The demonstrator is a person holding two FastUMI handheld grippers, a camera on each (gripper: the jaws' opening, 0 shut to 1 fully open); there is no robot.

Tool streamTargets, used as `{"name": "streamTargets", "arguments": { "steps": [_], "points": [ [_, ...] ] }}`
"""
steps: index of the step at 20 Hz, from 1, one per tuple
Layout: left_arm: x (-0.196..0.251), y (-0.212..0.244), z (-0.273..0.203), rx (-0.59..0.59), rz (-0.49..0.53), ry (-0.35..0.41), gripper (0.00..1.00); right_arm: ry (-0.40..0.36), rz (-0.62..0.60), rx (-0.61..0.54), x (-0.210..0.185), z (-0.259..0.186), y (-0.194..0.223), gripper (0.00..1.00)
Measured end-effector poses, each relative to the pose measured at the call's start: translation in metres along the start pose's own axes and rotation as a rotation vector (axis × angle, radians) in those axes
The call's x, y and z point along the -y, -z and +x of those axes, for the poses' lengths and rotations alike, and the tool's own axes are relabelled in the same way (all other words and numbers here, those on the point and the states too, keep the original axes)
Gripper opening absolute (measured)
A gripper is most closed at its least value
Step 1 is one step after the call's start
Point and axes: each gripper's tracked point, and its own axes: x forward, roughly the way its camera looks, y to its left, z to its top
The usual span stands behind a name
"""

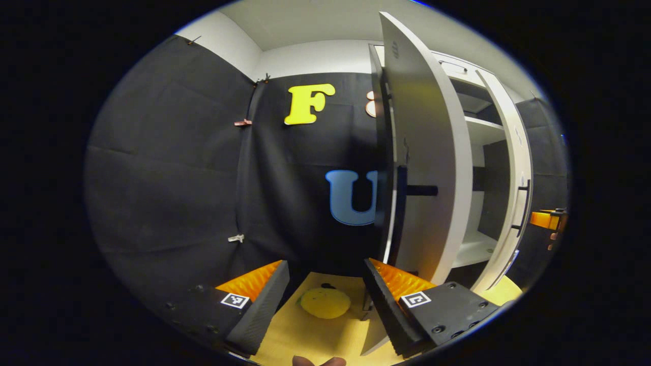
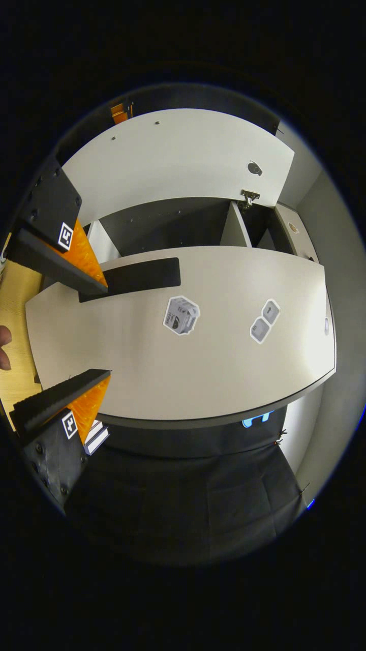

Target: Grasp the bottle in the cabinet with the left hand and place it on the coaster, then close the right door with the right hand and the left door with the left hand.

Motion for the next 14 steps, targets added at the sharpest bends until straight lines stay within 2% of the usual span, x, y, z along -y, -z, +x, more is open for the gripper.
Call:
{"name": "streamTargets", "arguments": {
  "steps": [5, 6, 7, 14],
  "points": [
    [0.014, -0.001, 0.0, -0.019, -0.008, 0.027, 0.92, 0.069, -0.018, -0.012, 0.031, -0.017, 0.002, 0.98],
    [0.018, 0.0, -0.001, -0.021, -0.005, 0.031, 0.89, 0.078, -0.022, -0.015, 0.035, -0.019, 0.002, 0.98],
    [0.023, 0.001, -0.002, -0.026, -0.008, 0.04, 0.92, 0.085, -0.025, -0.018, 0.039, -0.023, 0.004, 0.98],
    [0.082, 0.002, -0.014, -0.046, -0.018, 0.152, 0.91, 0.088, -0.045, -0.01, 0.047, -0.028, -0.002, 0.98]
  ]
}}
